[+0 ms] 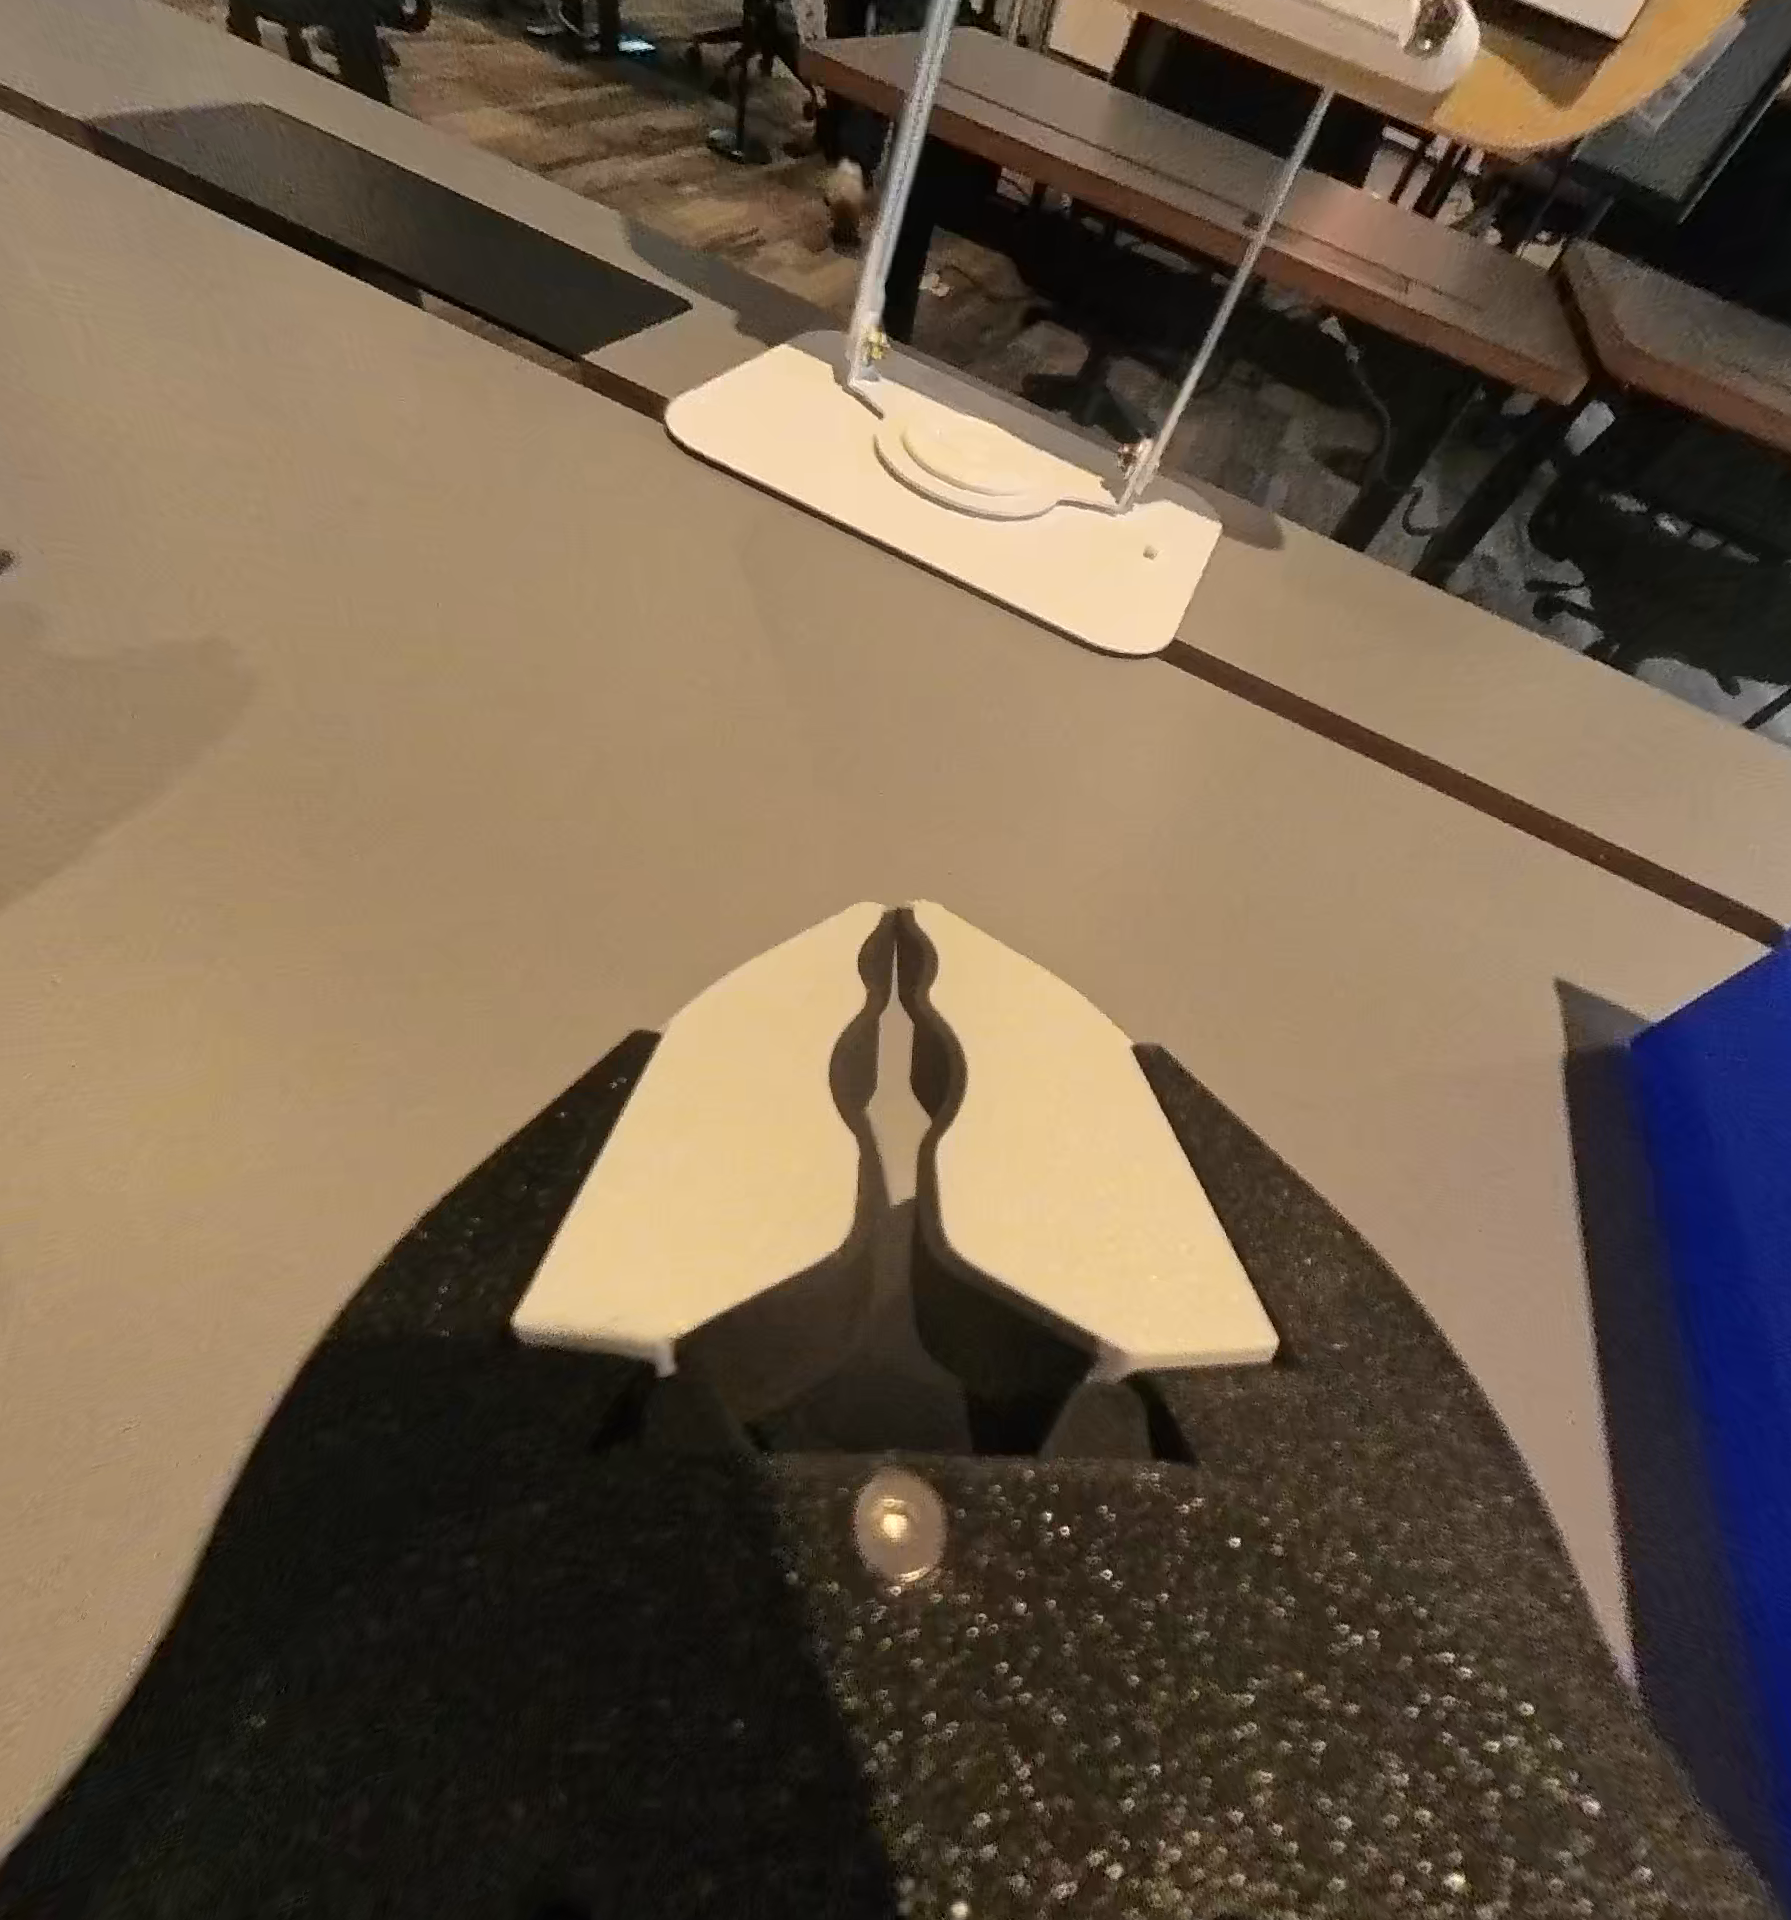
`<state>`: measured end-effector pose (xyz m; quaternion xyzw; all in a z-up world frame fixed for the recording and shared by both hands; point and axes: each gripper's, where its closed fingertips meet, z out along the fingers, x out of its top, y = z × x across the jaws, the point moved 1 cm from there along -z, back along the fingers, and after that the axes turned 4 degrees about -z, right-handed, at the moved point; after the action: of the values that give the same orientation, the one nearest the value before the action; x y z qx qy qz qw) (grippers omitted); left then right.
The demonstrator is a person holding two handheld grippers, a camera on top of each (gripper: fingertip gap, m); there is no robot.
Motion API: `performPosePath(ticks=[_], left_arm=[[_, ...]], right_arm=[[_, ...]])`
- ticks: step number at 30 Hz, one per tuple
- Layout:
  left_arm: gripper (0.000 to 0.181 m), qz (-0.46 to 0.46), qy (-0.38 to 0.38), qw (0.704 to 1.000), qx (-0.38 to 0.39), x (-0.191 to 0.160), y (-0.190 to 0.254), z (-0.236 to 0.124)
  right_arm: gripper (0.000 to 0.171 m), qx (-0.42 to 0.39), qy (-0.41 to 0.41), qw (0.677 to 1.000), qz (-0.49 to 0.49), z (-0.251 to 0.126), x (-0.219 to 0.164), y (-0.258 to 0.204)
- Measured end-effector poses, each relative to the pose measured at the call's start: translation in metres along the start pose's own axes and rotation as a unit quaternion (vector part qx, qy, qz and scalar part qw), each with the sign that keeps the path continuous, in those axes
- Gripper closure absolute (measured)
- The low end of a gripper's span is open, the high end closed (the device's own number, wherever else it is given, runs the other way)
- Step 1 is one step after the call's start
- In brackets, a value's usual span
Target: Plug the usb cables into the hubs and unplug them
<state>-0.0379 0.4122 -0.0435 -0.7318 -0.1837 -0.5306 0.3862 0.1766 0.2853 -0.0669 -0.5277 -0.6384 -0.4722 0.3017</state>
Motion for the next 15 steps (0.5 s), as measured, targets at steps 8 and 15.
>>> performPosePath(ticks=[8,15], left_arm=[[0.167,0.006,0.007,1.0,0.017,-0.007,-0.019,-0.019],[0.167,0.014,-0.005,1.0,0.01,-0.012,-0.02,-0.02]], right_arm=[[0.171,0.007,0.005,1.0,0.019,-0.003,0.0,0.002],[0.171,0.006,-0.012,1.0,0.011,0.002,-0.003,0.0]])
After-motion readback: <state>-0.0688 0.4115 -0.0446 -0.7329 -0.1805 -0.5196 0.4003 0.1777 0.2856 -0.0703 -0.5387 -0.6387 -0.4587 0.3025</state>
